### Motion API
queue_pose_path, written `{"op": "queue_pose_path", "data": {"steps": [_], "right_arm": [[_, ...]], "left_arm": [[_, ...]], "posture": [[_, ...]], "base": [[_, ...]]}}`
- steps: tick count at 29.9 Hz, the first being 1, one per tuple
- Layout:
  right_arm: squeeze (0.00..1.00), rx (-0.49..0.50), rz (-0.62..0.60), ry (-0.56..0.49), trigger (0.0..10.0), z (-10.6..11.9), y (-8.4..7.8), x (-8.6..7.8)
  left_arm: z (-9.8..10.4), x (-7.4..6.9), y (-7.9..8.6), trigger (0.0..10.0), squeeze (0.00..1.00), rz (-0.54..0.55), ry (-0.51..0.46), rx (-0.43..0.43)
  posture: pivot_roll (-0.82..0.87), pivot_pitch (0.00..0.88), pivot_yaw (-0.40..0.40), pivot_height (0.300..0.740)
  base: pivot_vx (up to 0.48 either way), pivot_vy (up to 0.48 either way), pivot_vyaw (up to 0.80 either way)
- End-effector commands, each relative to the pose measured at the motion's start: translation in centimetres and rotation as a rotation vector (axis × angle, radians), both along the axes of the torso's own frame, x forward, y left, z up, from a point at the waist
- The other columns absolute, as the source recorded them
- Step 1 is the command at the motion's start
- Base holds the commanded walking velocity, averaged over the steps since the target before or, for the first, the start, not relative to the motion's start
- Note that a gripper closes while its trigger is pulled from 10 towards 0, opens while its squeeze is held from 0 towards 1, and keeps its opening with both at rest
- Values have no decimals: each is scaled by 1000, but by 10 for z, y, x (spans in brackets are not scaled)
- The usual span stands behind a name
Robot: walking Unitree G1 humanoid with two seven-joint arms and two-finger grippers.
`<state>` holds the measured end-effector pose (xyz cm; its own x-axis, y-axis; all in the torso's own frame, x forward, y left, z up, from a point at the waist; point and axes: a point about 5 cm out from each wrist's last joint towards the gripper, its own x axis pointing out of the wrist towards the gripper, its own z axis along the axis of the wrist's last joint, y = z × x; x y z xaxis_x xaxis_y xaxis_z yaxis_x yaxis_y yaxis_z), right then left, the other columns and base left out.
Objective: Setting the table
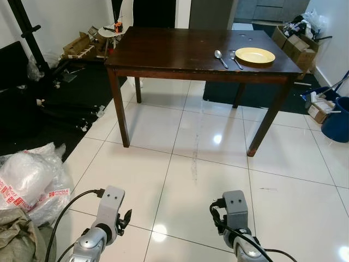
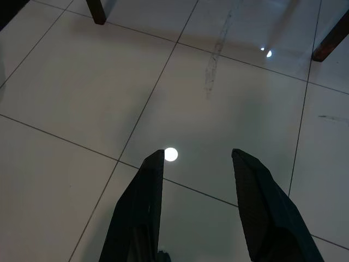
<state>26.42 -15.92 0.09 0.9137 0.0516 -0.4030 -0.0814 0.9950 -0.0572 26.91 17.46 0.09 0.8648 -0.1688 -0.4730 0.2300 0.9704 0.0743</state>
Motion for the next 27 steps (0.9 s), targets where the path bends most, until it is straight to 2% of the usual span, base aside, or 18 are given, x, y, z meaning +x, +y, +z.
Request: {"op": "queue_pose_path", "data": {"steps": [1,15,21,27], "right_arm": [[0,3,5,10,10000,-3,2,-2],[0,5,4,9,10000,-3,1,-2],[0,7,1,13,10000,-3,1,-2],[0,20,-4,16,10000,-3,2,-3]], "left_arm": [[-6,-5,2,10000,0,-8,25,16],[-6,-5,0,10000,0,-14,25,16],[-3,-3,-2,10000,0,-49,4,11],[1,-1,-13,10000,0,-162,-29,28]], "posture": [[-23,9,74,740],[-24,12,76,740],[-25,13,76,740],[-29,13,78,740]], "base": [[0,0,0],[0,0,0],[0,0,0],[444,0,-763]]}}
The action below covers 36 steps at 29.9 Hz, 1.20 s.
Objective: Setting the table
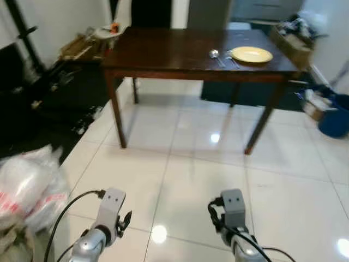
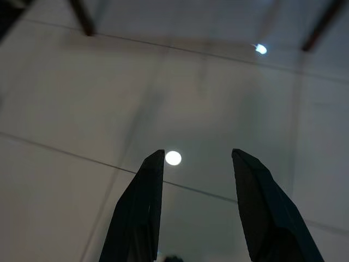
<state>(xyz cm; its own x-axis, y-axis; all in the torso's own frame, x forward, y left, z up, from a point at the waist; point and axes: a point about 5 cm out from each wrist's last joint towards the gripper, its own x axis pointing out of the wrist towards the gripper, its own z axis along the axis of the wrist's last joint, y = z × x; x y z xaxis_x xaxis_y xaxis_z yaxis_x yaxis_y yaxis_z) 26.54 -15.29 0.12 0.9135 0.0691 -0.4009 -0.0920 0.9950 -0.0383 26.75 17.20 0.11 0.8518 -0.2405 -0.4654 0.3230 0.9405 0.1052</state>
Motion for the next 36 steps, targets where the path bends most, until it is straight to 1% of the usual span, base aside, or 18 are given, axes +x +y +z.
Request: {"op": "queue_pose_path", "data": {"steps": [1,25,28,31,35,36], "right_arm": [[0,1,-16,17,10000,-4,-4,-4],[0,-7,-20,18,10000,-4,-5,-4],[0,-9,-24,17,10000,-4,-6,-5],[0,-17,-29,5,10000,-2,-8,-4],[0,-71,-29,-80,10000,13,-14,4],[0,-89,-26,-153,10000,30,-16,13]], "left_arm": [[1,0,-12,10000,0,-77,-15,3],[2,0,-13,10000,0,-97,-26,6],[1,0,-13,10000,0,-97,-26,6],[5,2,-12,10000,0,-92,-50,18],[27,15,-17,10000,0,-74,-162,-2],[49,25,-25,10000,0,-73,-247,-35]], "posture": [[-30,13,79,740],[-33,14,79,740],[-33,14,79,740],[-36,14,80,740],[-37,15,82,740],[-38,16,85,740]], "base": [[458,0,-750],[448,0,-751],[442,0,-650],[440,0,0],[439,0,0],[442,0,0]]}}
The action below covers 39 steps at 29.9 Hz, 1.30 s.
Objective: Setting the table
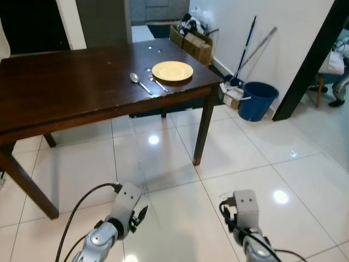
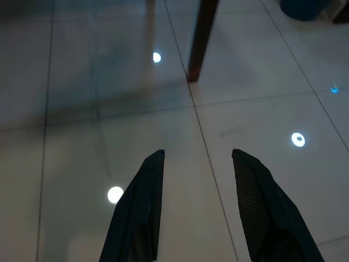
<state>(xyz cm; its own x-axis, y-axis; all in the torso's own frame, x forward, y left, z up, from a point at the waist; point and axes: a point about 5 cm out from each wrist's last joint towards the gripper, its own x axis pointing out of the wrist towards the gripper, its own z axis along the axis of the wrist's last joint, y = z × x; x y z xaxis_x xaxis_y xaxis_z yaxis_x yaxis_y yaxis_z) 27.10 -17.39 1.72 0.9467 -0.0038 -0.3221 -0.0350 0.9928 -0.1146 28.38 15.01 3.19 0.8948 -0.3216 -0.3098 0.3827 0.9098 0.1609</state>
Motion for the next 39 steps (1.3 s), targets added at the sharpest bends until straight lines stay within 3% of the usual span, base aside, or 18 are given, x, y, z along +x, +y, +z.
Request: {"op": "queue_pose_path", "data": {"steps": [1,3,12,18,19,28,39], "right_arm": [[0,-21,26,-65,10000,14,5,8],[0,-23,30,-162,10000,38,5,20],[0,0,102,-435,10000,112,26,45],[0,34,163,-519,10000,137,38,45],[0,69,220,-544,10000,149,47,44],[0,74,246,-520,10000,147,53,42],[0,36,220,-485,10000,144,41,44]], "left_arm": [[18,8,-3,10000,0,14,-71,-32],[47,17,-16,10000,0,-1,-175,-80],[117,28,-45,10000,0,-1,-404,-205],[140,30,-41,10000,0,68,-472,-235],[153,31,-27,10000,0,153,-506,-223],[153,20,-1,10000,0,261,-495,-159],[143,20,-13,10000,0,258,-436,-141]], "posture": [[-38,16,85,740],[-38,15,86,740],[-37,10,88,740],[-35,9,90,740],[-23,4,96,740],[4,4,95,740],[-14,0,101,740]], "base": [[442,0,0],[442,0,0],[437,0,0],[439,0,0],[442,0,0],[442,0,0],[445,0,0]]}}
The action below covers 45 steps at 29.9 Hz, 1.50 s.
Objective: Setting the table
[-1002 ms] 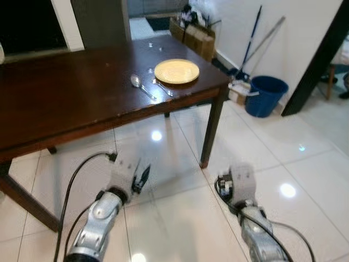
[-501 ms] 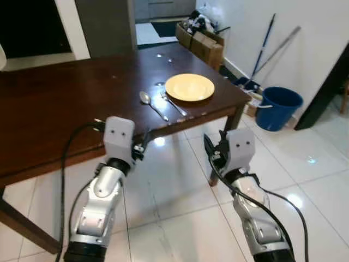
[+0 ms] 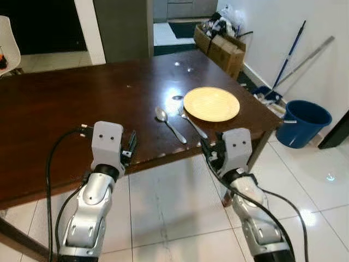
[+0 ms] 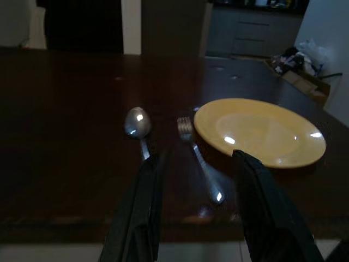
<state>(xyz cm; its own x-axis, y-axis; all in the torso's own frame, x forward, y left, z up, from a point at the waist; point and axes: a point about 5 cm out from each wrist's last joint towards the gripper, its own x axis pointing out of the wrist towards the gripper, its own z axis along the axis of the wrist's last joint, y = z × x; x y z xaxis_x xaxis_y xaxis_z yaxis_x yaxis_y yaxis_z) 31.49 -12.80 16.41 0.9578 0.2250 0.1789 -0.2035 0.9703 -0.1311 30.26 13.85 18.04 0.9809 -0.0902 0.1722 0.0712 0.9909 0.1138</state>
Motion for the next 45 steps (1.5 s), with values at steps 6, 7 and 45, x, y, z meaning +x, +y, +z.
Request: {"op": "queue_pose_path", "data": {"steps": [6,7,45], "right_arm": [[0,-15,26,36,10000,-5,-1,-2],[0,-15,30,38,10000,-6,0,-2],[0,75,202,335,10000,-46,27,32]], "left_arm": [[-6,-1,8,10000,0,38,37,41],[-6,-1,9,10000,0,38,36,47],[-4,-9,-6,10000,0,-154,136,134]], "posture": [[-5,0,101,740],[-5,0,101,740],[98,37,110,740]], "base": [[446,0,0],[446,0,0],[78,0,0]]}}
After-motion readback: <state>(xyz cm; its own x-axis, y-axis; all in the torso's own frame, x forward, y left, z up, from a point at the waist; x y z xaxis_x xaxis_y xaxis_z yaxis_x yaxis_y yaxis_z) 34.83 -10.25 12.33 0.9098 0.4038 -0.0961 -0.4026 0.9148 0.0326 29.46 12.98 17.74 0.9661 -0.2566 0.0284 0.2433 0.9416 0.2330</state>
